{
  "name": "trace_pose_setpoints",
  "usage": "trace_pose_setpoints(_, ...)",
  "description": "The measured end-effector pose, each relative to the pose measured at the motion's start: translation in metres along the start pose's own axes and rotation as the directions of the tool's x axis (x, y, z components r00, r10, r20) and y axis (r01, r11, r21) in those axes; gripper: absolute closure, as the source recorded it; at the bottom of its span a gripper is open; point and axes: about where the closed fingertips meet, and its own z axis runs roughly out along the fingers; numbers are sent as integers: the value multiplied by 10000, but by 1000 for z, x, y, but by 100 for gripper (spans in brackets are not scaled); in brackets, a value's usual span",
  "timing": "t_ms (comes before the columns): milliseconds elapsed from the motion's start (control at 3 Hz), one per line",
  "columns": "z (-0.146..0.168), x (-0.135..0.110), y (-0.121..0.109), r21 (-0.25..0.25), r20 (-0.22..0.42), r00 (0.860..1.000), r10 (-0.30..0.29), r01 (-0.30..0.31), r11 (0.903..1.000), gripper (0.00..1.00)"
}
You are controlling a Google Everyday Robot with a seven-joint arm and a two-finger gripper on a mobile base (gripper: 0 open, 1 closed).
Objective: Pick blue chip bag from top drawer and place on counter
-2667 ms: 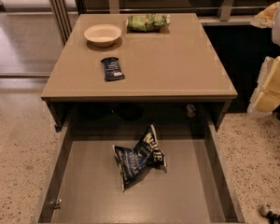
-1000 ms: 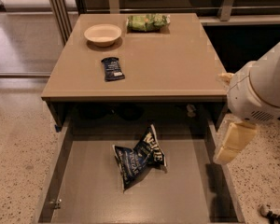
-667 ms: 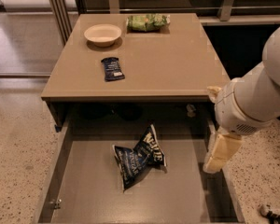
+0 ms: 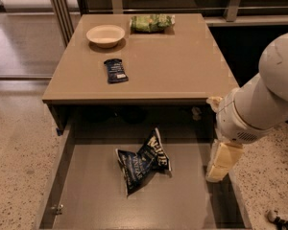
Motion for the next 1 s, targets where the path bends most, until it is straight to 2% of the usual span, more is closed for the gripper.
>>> trace_pose_setpoints(333,3,0,1,-59,99,9999,36,-36,10000,0)
trace_pose_setpoints(667,41,-12,2,-360,468,9988,-145,162,9992,0)
trace_pose_setpoints(1000,65,-25,1,-477,735,9965,-391,427,9980,0)
